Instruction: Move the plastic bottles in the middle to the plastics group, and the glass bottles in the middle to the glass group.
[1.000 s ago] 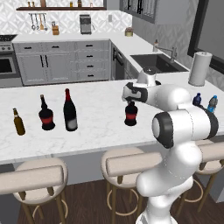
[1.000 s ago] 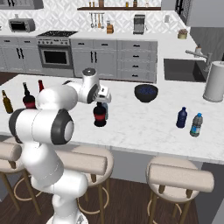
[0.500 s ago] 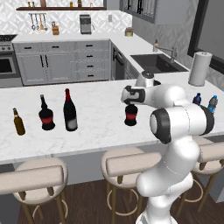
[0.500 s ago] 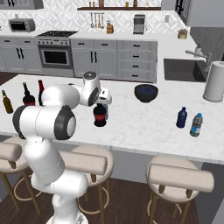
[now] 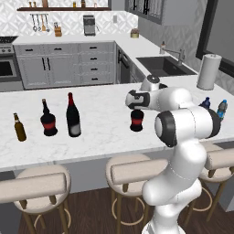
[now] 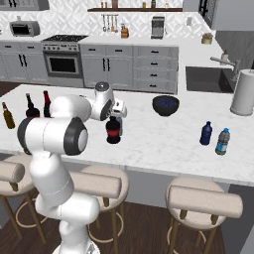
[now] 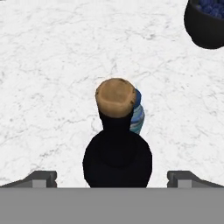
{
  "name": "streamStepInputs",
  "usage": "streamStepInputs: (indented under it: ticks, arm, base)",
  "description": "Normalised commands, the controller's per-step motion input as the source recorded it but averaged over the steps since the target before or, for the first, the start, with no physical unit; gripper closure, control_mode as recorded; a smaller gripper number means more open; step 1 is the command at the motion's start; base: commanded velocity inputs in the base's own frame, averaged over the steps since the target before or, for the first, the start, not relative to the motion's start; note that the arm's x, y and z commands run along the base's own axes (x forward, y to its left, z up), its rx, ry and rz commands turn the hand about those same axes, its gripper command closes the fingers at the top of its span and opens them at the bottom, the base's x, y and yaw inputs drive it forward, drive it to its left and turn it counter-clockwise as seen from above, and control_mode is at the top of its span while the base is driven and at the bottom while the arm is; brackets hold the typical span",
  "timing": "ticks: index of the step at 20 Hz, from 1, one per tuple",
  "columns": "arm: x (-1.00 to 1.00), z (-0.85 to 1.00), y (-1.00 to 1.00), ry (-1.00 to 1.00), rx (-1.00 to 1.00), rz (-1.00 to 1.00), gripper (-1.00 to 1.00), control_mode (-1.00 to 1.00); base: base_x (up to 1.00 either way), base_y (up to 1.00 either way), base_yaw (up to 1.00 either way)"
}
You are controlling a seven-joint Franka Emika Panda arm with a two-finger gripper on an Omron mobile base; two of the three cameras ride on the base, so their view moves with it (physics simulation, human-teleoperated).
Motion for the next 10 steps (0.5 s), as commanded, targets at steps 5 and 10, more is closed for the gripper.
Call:
streamStepInputs:
  ticks: [5, 10]
  arm:
    - [0.03, -0.02, 0.0, -0.02, 0.0, 0.0, -1.0, -1.0]
    - [0.09, -0.13, 0.0, 0.0, 0.0, 0.0, -1.0, -1.0]
  base:
    - [0.0, 0.0, 0.0]
    - [0.0, 0.0, 0.0]
